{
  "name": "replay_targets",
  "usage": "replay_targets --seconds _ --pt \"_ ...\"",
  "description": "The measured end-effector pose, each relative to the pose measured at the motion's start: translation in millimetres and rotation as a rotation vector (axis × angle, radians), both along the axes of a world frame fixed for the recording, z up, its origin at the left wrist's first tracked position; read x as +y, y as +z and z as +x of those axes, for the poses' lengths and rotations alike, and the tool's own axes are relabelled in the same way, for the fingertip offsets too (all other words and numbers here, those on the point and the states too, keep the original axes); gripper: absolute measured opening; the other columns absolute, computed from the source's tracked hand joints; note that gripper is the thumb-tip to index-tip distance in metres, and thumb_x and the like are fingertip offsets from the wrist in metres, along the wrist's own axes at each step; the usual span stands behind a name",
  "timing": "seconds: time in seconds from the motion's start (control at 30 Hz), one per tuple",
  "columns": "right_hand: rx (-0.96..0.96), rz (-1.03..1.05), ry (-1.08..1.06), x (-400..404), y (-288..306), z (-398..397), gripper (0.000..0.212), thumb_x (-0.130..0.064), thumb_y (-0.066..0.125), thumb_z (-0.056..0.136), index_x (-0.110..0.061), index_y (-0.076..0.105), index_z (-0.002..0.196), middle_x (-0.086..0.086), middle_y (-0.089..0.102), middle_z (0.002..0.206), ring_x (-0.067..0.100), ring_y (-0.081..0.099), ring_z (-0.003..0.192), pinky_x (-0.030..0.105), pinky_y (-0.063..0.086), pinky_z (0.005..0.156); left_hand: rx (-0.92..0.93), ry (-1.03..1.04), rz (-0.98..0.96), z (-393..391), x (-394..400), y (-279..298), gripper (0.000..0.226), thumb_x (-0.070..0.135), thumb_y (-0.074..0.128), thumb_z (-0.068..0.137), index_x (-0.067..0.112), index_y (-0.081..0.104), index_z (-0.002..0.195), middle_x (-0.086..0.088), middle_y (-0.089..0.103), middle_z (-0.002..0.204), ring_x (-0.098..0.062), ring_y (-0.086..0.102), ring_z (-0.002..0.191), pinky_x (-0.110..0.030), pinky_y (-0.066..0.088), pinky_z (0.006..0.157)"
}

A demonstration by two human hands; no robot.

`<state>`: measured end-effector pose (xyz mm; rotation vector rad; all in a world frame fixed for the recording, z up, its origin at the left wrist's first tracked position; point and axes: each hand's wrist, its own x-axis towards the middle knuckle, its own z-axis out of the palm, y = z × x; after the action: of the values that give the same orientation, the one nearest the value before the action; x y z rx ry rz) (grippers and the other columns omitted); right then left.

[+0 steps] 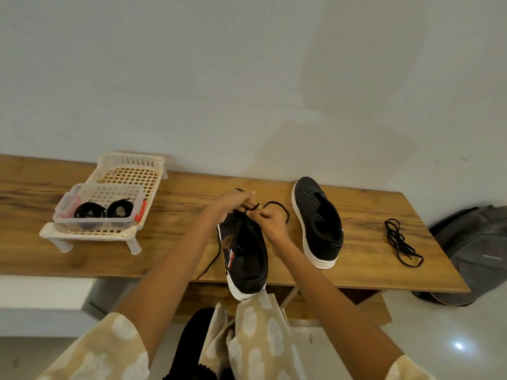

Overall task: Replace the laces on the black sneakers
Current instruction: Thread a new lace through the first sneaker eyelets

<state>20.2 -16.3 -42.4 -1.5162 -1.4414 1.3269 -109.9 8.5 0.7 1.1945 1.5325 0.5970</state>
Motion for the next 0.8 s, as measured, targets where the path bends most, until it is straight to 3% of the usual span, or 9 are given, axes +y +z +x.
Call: replay_targets --seconds 0.1,0.2,0.37,0.43,0.5,0.63,0.73,0.8 --pt "0.111 -0.059 -0.081 7 17 -7 0.022 -0.031 0.064 0.087 -0.011 0.070 0.082 0.005 0.067 0.074 0.015 0.062 0.071 0.026 0.049 0.066 0.012 -0.003 0.020 -10 -1 -6 0.038 0.038 0.039 0.100 0.013 0.063 0.115 -0.001 0.064 0.114 -0.017 0.058 0.104 -0.037 0.040 0.099" --pt "0.353 -0.162 -0.203 26 42 -7 0.017 -0.024 0.063 0.090 -0.015 0.062 0.076 -0.005 0.054 0.063 0.005 0.048 0.057 0.017 0.041 0.056 0.022 -0.096 0.063 -18 -6 -7 0.034 0.034 0.045 0.098 0.013 0.065 0.115 0.002 0.064 0.114 -0.013 0.058 0.103 -0.029 0.043 0.091" --pt "0.506 -0.283 -0.268 29 36 -4 0.015 -0.025 0.060 0.092 -0.010 0.064 0.093 -0.001 0.061 0.082 0.010 0.059 0.079 0.026 0.050 0.084 0.217 -0.239 0.278 -30 -12 -19 0.020 0.022 0.068 0.086 0.011 0.072 0.102 0.000 0.066 0.108 -0.005 0.055 0.097 -0.020 0.038 0.083" --pt "0.428 -0.241 -0.209 21 29 -6 0.024 -0.027 0.054 0.096 -0.008 0.064 0.107 0.000 0.063 0.091 0.012 0.060 0.088 0.028 0.048 0.091 0.231 -0.173 0.344 -27 -11 -21 0.012 0.023 0.070 0.084 0.014 0.074 0.090 0.001 0.069 0.096 -0.006 0.058 0.087 -0.023 0.042 0.079" --pt "0.296 -0.167 -0.128 13 23 -6 0.025 -0.026 0.050 0.097 -0.011 0.065 0.109 0.003 0.066 0.098 0.016 0.060 0.096 0.028 0.047 0.091 0.152 -0.060 0.383 -22 -8 -17 0.011 0.025 0.068 0.085 0.016 0.073 0.088 0.006 0.068 0.084 -0.005 0.060 0.078 -0.024 0.047 0.076" --pt "0.152 -0.020 0.087 1 11 -4 0.019 -0.021 0.057 0.093 -0.019 0.068 0.108 0.001 0.069 0.109 0.015 0.062 0.105 0.025 0.049 0.089 -0.215 0.173 0.413 -7 3 15 0.013 0.028 0.067 0.086 0.015 0.070 0.088 0.002 0.068 0.084 -0.010 0.058 0.073 -0.026 0.051 0.077" --pt "0.036 0.094 0.121 -2 10 -5 0.013 -0.029 0.064 0.089 -0.021 0.073 0.093 0.003 0.072 0.095 0.019 0.066 0.093 0.033 0.051 0.085 -0.213 0.089 0.409 3 10 35 0.022 0.029 0.067 0.086 0.009 0.072 0.092 -0.001 0.069 0.086 -0.006 0.052 0.062 -0.018 0.048 0.069" --pt "-0.066 0.155 0.091 0 12 -8 0.024 -0.033 0.065 0.087 -0.011 0.072 0.080 0.012 0.070 0.079 0.029 0.065 0.078 0.044 0.051 0.075 -0.094 0.033 0.375 3 13 31 0.027 0.031 0.060 0.092 0.006 0.070 0.095 0.002 0.068 0.082 -0.007 0.054 0.061 -0.020 0.047 0.066"
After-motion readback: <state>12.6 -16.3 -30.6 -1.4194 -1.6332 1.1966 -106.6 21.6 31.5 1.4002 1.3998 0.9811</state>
